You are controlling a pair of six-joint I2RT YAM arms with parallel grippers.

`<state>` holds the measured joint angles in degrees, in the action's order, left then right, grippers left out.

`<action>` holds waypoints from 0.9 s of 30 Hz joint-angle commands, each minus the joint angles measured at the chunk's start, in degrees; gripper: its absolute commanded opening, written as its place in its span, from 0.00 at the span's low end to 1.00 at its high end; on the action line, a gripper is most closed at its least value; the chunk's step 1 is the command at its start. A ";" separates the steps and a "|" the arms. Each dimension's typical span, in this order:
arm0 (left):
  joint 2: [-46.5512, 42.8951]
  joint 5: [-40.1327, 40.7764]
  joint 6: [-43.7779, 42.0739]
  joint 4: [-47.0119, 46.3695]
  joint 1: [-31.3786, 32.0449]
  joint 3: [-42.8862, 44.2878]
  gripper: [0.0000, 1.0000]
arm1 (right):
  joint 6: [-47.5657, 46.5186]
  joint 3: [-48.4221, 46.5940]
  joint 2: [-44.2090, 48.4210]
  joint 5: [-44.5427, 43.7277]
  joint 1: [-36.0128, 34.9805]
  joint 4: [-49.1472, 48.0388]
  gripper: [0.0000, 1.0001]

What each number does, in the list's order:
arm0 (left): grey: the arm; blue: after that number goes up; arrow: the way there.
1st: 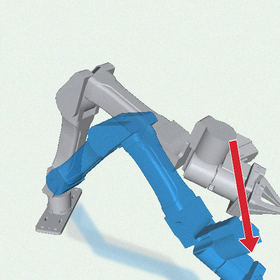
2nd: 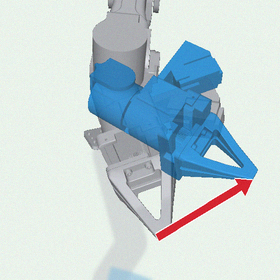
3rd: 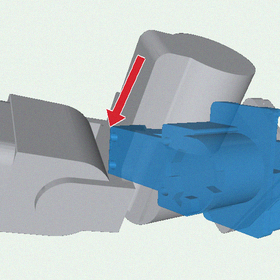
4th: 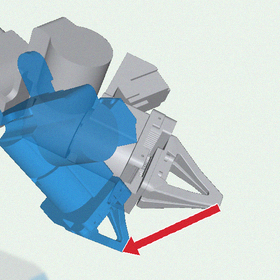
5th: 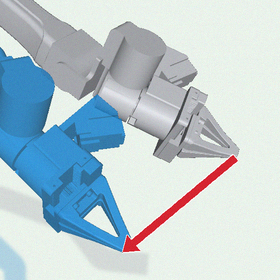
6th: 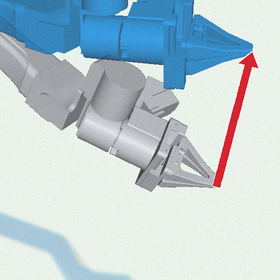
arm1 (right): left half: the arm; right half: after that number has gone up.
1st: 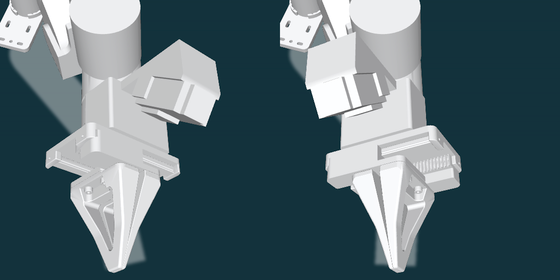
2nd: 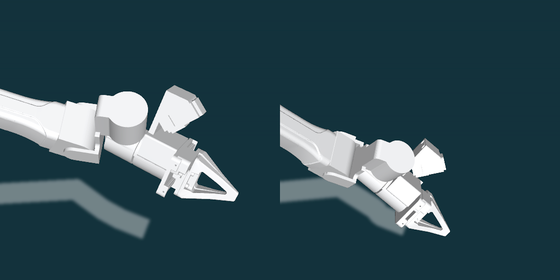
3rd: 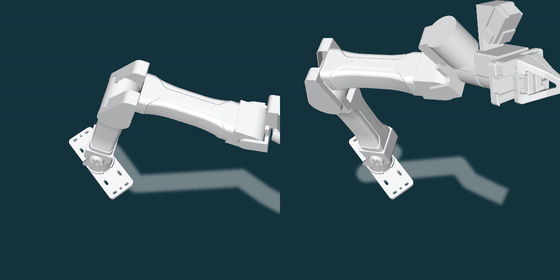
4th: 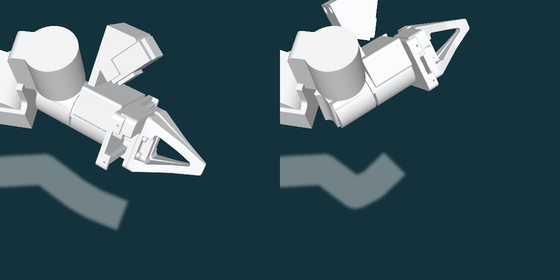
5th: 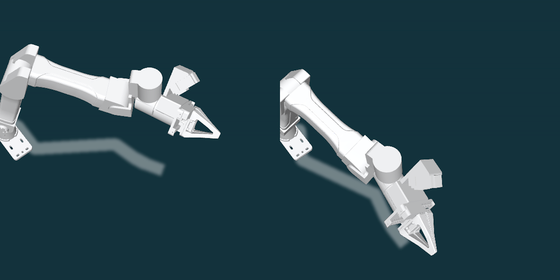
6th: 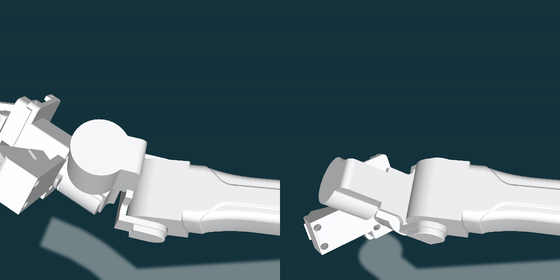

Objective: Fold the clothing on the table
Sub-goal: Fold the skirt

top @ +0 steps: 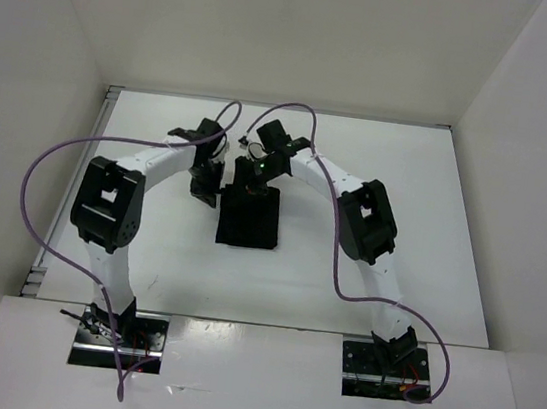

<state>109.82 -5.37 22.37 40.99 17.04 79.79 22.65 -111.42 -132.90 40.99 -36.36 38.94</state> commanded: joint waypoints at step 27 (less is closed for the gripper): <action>4.43 -19.26 -3.83 -7.86 -4.02 7.75 0.08 | 8.80 20.45 17.95 -6.45 3.40 -14.15 0.00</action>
<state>111.98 -25.45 17.15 35.35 14.04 87.83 29.32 -90.89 -114.24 35.16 -31.70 30.70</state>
